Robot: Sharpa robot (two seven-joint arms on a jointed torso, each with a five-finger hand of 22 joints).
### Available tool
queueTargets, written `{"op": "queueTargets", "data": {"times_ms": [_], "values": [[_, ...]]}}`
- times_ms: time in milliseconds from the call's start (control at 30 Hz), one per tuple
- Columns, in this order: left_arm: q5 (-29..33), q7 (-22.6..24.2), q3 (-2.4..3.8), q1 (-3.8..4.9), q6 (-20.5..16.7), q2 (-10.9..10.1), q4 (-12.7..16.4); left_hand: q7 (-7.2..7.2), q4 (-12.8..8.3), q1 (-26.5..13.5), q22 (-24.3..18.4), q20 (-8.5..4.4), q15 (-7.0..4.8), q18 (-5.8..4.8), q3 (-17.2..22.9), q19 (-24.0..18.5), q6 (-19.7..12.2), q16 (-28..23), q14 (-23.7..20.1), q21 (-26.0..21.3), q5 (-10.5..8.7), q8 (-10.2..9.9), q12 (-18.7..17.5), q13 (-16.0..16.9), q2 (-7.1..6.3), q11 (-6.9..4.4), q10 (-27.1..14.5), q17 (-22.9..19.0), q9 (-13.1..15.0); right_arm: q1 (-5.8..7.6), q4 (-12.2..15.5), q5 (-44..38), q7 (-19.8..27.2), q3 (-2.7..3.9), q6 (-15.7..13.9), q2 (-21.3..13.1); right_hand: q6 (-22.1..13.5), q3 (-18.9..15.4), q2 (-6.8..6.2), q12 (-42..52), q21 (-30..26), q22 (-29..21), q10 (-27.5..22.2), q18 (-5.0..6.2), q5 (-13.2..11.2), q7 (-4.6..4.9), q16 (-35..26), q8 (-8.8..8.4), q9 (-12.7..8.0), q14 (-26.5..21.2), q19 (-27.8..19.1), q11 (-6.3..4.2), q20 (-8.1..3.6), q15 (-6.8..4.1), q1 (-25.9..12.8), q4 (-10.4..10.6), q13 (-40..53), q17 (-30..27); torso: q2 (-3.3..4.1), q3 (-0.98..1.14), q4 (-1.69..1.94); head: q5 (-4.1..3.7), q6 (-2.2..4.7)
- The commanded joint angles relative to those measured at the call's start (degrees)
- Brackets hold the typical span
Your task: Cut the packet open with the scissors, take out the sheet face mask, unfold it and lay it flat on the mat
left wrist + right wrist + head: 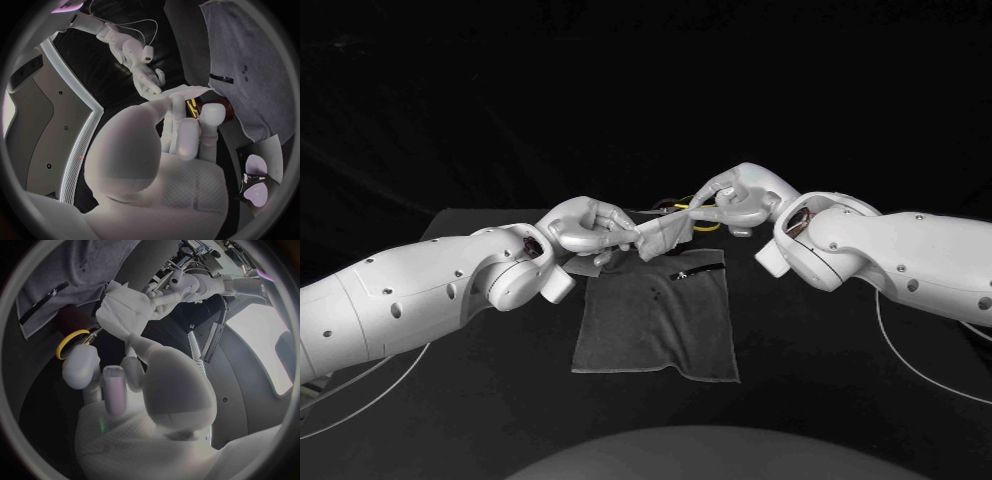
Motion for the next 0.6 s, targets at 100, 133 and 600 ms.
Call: {"op": "queueTargets", "data": {"times_ms": [100,133,600], "values": [[1.4,0.6,0.05,0.09,1.8,0.1,-0.1,0.16,0.1,-0.2,0.1,0.03,-0.15,-0.10,0.4,0.4,-0.2,0.3,0.5,0.2,0.20,0.2,-0.3,0.0,0.39,-0.16,0.6,0.1,4.9,0.10,0.3,-0.1,-1.4,0.06,2.0,0.3,0.2,0.4,0.02,-0.9,-1.8,2.4,2.1,1.19,0.4,0.14,-0.4,1.29,2.5,4.5,-0.3,-1.70,-0.01,-0.38,-0.1,-0.1,1.8,9.8,0.00,-0.03,0.03,-0.04,-0.05],[1.6,0.6,0.05,0.09,1.8,0.2,-0.1,0.16,0.1,-0.2,0.1,0.03,-0.15,-0.10,0.4,0.4,-0.2,0.3,0.5,0.2,0.20,0.2,-0.3,0.0,0.39,-0.16,0.6,0.1,4.9,0.10,0.3,0.4,-1.4,0.06,2.0,0.4,-0.5,0.7,-0.10,-2.8,-3.7,1.7,1.1,1.48,0.4,0.28,-1.3,1.17,2.5,4.2,-0.9,-1.58,0.02,-0.30,-0.6,0.0,0.5,8.7,-0.02,-0.03,0.03,-0.07,-0.06],[3.5,0.6,0.06,0.09,2.0,0.1,0.4,0.16,0.1,-0.2,0.2,0.04,-0.15,-0.12,0.4,0.4,-0.2,0.3,0.5,0.3,0.20,0.2,-0.3,0.0,0.38,-0.15,0.6,0.3,4.9,0.11,0.2,3.9,-0.5,0.02,0.6,0.9,-8.1,-2.5,-3.73,-11.7,-12.5,-1.7,-4.8,2.45,0.4,4.14,-5.3,-4.88,-0.2,2.5,-4.2,1.59,1.74,2.08,-5.0,1.7,-5.5,4.8,0.01,-0.04,0.04,0.16,0.05]]}}
